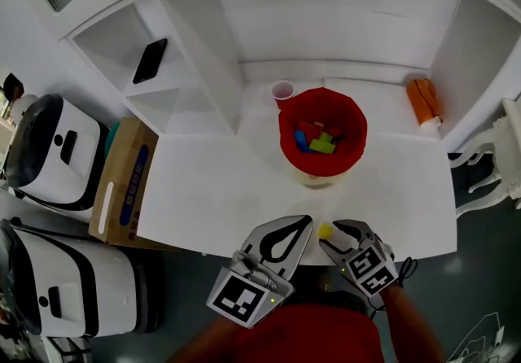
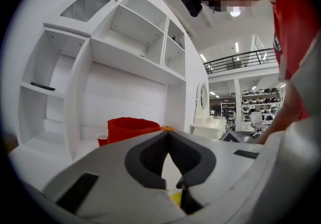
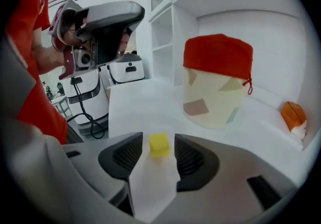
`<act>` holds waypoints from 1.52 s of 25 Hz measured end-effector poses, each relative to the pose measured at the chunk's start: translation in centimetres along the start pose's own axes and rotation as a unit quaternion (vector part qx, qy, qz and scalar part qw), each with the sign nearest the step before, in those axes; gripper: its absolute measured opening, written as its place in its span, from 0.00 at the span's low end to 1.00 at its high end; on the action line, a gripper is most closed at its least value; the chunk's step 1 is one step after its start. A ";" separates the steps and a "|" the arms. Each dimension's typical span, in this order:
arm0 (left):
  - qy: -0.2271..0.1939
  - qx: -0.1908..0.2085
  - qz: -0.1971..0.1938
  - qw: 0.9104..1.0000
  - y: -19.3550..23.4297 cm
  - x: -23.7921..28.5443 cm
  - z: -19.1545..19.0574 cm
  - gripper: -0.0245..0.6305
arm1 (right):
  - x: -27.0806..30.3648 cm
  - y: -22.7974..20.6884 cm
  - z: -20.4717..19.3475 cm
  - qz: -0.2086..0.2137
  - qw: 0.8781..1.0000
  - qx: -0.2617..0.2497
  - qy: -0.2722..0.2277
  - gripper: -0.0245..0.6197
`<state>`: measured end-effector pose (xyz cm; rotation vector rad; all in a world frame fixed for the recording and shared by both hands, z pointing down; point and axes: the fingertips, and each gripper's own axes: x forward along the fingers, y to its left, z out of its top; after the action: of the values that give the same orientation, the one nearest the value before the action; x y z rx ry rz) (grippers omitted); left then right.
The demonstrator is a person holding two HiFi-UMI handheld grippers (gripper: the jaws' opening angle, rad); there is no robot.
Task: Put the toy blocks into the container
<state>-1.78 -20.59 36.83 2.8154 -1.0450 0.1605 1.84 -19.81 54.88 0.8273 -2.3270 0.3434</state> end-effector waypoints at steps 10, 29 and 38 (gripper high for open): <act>0.002 0.002 0.007 1.000 0.1 -1.1 -0.1 0.05 | 2.0 0.4 -1.7 -0.006 0.999 -0.017 0.040 0.25; -0.027 0.005 0.002 1.000 1.5 0.7 1.0 0.05 | -12.9 -4.5 16.3 -0.064 0.944 0.109 -0.305 0.25; -0.036 0.006 -0.003 0.999 2.6 1.3 2.6 0.05 | -9.6 -11.7 22.5 -0.117 0.946 0.081 -0.292 0.26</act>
<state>-2.36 -23.74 34.70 2.8553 -1.0532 0.0654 4.27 -33.96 31.82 1.4323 -2.7153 0.2029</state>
